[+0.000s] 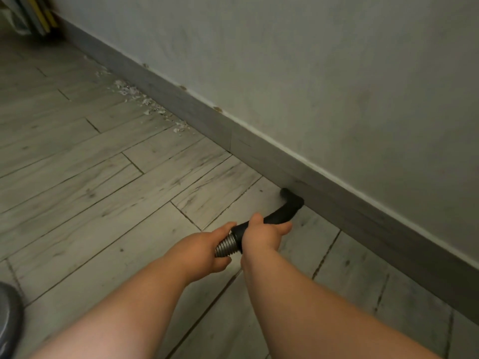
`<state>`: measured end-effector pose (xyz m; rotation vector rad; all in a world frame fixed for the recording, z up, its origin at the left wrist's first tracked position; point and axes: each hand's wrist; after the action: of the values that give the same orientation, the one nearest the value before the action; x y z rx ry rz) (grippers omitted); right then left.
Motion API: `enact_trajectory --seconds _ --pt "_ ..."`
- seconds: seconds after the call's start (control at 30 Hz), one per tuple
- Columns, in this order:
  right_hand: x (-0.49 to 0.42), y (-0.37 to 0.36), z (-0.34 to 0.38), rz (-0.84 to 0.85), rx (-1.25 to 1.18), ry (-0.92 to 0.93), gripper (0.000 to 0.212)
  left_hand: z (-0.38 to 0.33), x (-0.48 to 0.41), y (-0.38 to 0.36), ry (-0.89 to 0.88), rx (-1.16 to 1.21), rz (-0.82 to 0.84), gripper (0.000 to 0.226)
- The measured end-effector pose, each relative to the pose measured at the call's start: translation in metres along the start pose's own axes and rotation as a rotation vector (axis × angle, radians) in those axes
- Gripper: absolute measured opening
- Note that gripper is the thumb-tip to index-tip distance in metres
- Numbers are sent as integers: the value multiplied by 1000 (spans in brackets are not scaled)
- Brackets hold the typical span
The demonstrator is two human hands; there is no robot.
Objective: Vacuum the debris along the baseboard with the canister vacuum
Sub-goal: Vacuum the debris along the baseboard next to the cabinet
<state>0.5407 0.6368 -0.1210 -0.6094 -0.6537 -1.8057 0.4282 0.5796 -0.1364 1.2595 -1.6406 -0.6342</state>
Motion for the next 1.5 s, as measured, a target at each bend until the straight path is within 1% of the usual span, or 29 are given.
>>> enact_trajectory --seconds 0.1,0.23,0.33,0.53,0.67,0.73,0.8,0.9,1.0,1.23,1.37,1.47,1.5 --pt "-8 -3 3 40 53 23 76 1 1 -4 -7 20 -3 83" --pt "-20 -5 11 64 104 27 77 3 -6 -5 18 216 25 82" --pt "-23 -1 8 99 111 67 75 3 -6 -7 38 384 66 80" --pt "-48 -9 29 182 124 96 69 -7 -28 -2 106 521 74 81" --pt "-61 -19 49 214 180 109 67 -16 -45 6 122 520 49 86" --pt "-67 -26 59 228 220 88 72 -17 -53 8 134 530 17 88" --pt "-71 -37 69 233 263 71 76 -14 -60 11 149 528 -25 85" --pt "-75 -61 81 269 296 86 76 -2 -72 21 170 425 -123 79" --pt "-78 -83 89 316 326 105 77 11 -83 31 212 361 -169 78" --pt "-88 -128 107 363 483 140 72 42 -104 51 256 486 -169 77" --pt "-91 -159 116 364 585 224 71 57 -116 61 284 538 -183 76" --pt "-90 -174 119 329 689 165 73 65 -123 64 304 547 -193 77" --pt "-91 -177 117 350 732 221 74 66 -125 64 306 556 -198 77"
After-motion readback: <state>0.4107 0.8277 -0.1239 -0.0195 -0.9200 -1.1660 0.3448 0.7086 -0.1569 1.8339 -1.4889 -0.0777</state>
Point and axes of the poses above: each hand's wrist, its own x-axis away from the middle knuckle, its own y-axis out of the back of the hand, z = x × y, and after that the axes turned 1 degree about y, right-handed
